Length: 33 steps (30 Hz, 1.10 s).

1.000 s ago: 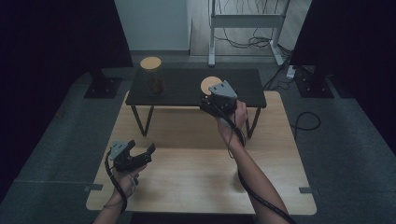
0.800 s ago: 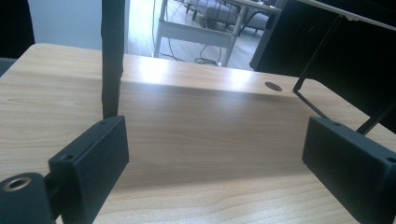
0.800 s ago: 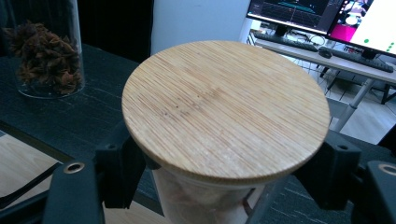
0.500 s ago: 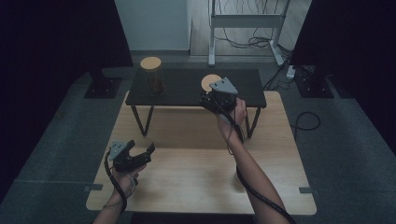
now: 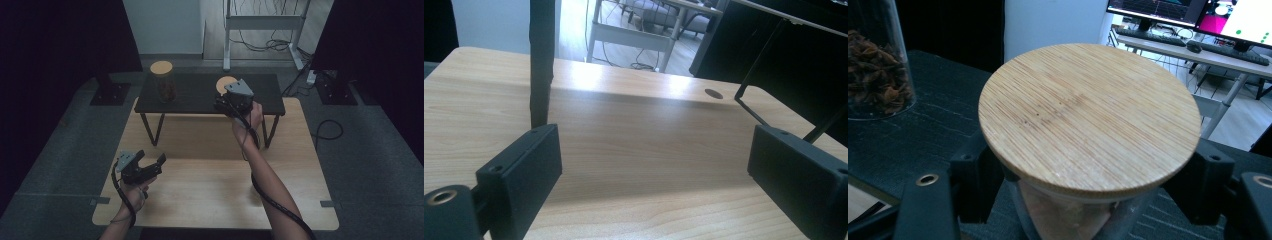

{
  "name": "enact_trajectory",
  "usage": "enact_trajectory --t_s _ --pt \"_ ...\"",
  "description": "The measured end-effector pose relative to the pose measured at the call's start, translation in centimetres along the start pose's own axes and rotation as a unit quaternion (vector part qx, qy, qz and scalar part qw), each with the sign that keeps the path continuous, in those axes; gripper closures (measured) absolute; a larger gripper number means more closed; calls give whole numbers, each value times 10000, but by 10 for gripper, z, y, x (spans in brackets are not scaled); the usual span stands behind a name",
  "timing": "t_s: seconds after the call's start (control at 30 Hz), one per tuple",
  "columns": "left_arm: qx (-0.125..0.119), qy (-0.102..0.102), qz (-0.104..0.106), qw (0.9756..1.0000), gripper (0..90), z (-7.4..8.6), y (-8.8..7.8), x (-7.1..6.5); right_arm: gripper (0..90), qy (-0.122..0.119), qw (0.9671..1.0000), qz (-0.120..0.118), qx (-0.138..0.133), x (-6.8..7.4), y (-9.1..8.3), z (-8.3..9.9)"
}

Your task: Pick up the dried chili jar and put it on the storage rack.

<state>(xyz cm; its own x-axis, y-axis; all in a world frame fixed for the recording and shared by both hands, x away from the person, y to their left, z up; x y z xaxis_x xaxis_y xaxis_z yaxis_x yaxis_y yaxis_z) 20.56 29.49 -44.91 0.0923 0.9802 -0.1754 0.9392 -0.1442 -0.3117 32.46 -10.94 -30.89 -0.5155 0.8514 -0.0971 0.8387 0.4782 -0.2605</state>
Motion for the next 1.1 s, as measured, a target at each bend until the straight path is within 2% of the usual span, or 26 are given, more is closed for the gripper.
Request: enact_trajectory --t_s 1.1 --pt "18 -8 -29 10000 68 1 1 1 256 -2 10000 41 -20 -1 24 -4"
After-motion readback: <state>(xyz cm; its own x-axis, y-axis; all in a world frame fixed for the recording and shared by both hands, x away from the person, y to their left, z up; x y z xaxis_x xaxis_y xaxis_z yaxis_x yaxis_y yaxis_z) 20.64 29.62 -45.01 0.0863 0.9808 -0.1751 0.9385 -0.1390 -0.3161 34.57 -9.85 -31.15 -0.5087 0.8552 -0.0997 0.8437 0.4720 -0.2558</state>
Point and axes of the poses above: each handheld gripper's, and its own axes: y roughly forward along the jaws, z roughly out of its underside, x roughly to its left, the point moved 1 cm from there along y, roughly forward along the jaws, and after that the axes turned 14 degrees about -z, right-handed, at the moved point
